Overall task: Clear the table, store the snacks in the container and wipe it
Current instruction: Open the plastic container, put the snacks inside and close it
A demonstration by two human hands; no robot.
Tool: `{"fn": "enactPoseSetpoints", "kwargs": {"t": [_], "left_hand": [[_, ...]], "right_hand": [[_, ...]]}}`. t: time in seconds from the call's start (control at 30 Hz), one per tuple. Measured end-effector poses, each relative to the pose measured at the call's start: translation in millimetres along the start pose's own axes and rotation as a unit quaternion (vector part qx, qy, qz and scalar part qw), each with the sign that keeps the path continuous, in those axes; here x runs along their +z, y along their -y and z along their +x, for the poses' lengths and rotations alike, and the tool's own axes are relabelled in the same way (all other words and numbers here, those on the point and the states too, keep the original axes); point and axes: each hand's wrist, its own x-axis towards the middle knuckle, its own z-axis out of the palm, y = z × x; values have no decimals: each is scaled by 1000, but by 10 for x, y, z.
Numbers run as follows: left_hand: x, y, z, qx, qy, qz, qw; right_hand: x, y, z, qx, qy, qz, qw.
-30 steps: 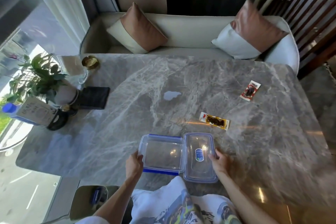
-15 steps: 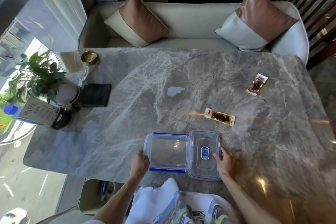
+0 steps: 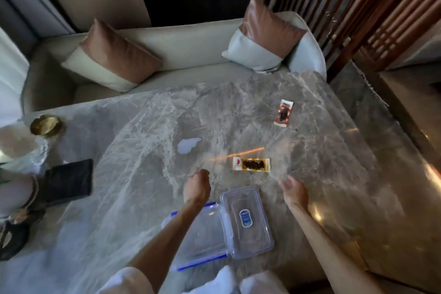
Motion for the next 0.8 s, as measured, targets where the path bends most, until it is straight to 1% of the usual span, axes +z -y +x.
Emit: {"fn": "enactPoseSetpoints", "kwargs": {"t": [0.1, 0.2, 0.3, 0.4, 0.5, 0.57, 0.63, 0.7, 0.73, 0.8], "left_hand": [[254, -405, 382, -23, 19, -12, 999], [559, -669, 709, -74, 21, -24, 997], [887, -786, 915, -121, 16, -64, 990], [1164, -836, 1028, -172, 20, -84, 981], [1322, -865, 1083, -214, 5, -111, 970], [1418, -834, 1102, -246, -19, -165, 955], [1489, -802, 1097, -277, -20, -253, 927], [1493, -863, 1087, -291, 0, -332, 897], [1471, -946, 1098, -292, 13, -355, 888], [1425, -1207, 1169, -273, 46, -373, 886]], "right_hand": [[-64, 153, 451, 6, 14, 27, 1000], [26, 279, 859, -18, 54, 3, 998], [189, 295, 1161, -29, 113, -35, 993], [364, 194, 1356, -39, 142, -40, 988], [469, 119, 1425, -13, 169, -22, 985], [519, 80, 1443, 7, 178, 11, 984], [538, 69, 1475, 19, 177, 63, 982], [474, 57, 1570, 9, 182, 128, 975], [403, 60, 1657, -5, 177, 145, 974], [202, 106, 1913, -38, 159, 155, 974]]}}
